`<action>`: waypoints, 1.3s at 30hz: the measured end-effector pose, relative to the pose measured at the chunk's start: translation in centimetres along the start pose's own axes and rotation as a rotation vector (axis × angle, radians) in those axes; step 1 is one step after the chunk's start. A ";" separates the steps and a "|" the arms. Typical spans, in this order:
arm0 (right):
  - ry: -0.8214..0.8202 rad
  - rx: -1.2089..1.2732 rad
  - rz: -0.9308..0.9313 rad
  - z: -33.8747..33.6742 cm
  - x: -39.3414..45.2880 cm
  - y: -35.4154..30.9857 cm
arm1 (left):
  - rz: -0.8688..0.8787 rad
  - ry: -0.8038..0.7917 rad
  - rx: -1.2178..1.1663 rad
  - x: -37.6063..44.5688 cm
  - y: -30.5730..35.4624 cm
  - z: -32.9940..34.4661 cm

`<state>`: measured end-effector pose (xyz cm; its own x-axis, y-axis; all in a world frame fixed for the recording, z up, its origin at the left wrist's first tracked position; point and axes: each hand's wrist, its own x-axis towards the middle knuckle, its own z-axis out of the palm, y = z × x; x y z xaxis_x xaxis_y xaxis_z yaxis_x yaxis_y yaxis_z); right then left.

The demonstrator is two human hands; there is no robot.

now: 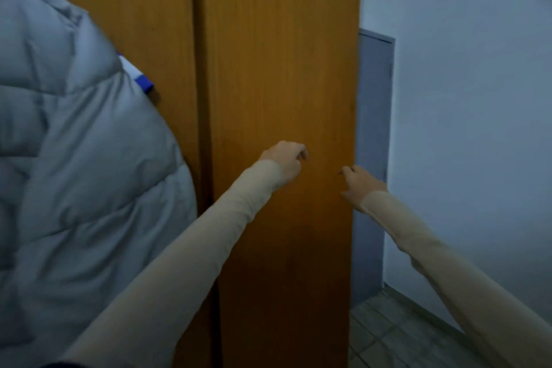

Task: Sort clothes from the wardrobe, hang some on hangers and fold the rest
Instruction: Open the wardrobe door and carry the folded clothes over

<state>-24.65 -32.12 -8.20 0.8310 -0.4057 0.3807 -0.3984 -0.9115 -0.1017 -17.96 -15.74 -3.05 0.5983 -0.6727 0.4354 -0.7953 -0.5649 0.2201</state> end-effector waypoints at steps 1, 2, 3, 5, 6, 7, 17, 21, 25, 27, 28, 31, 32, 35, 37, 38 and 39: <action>-0.001 0.011 -0.028 0.3 0.5 -1.2 | -0.019 0.039 0.032 -0.2 -1.0 -1.2; -0.004 0.020 -0.053 0.6 1.1 -2.4 | -0.037 0.084 0.065 -0.5 -2.0 -2.3; -0.003 0.028 -0.074 0.8 1.7 -3.8 | -0.053 0.134 0.099 -0.8 -3.1 -3.4; 0.001 0.050 -0.105 1.2 2.9 -6.5 | -0.078 0.231 0.176 -1.3 -5.4 -5.2; 0.009 0.071 -0.118 1.3 3.4 -7.8 | -0.090 0.272 0.227 -1.4 -6.5 -6.1; 0.021 0.097 -0.133 1.3 4.0 -9.2 | -0.107 0.315 0.287 -1.5 -7.6 -7.0; 0.135 0.378 -0.231 1.7 8.9 -20.9 | -0.270 0.415 0.754 -0.8 -18.0 -8.5; 0.172 0.374 -0.249 2.7 10.5 -23.6 | -0.206 0.423 0.817 0.2 -20.6 -7.4; 0.210 0.401 -0.236 4.0 11.7 -24.8 | -0.120 0.492 0.773 0.7 -22.6 -6.6; 0.238 0.410 -0.227 4.7 12.0 -25.1 | -0.039 0.596 0.809 1.1 -23.5 -6.2; 0.251 0.405 -0.219 5.0 12.1 -25.1 | -0.010 0.648 0.842 1.3 -23.9 -6.0; 0.260 0.356 -0.197 5.2 12.2 -25.4 | -0.018 0.745 0.915 2.0 -25.0 -5.5; 0.250 0.349 -0.194 5.1 12.2 -25.5 | -0.011 0.760 0.925 2.1 -25.0 -5.4; 0.246 0.338 -0.195 5.0 12.0 -25.8 | 0.005 0.787 0.924 2.3 -25.2 -5.2; 0.243 0.320 -0.199 5.1 11.9 -25.9 | 0.020 0.793 0.907 2.3 -25.5 -5.1; 0.234 0.314 -0.204 5.1 11.9 -25.9 | 0.022 0.793 0.906 2.3 -25.5 -5.1; 0.227 0.310 -0.207 5.2 11.9 -25.9 | 0.024 0.794 0.909 2.4 -25.6 -5.1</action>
<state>-2.46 -13.72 -5.84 0.7608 -0.2186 0.6110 -0.0679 -0.9632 -0.2600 3.33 -0.40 -3.17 0.1031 -0.3866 0.9165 -0.2548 -0.9009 -0.3514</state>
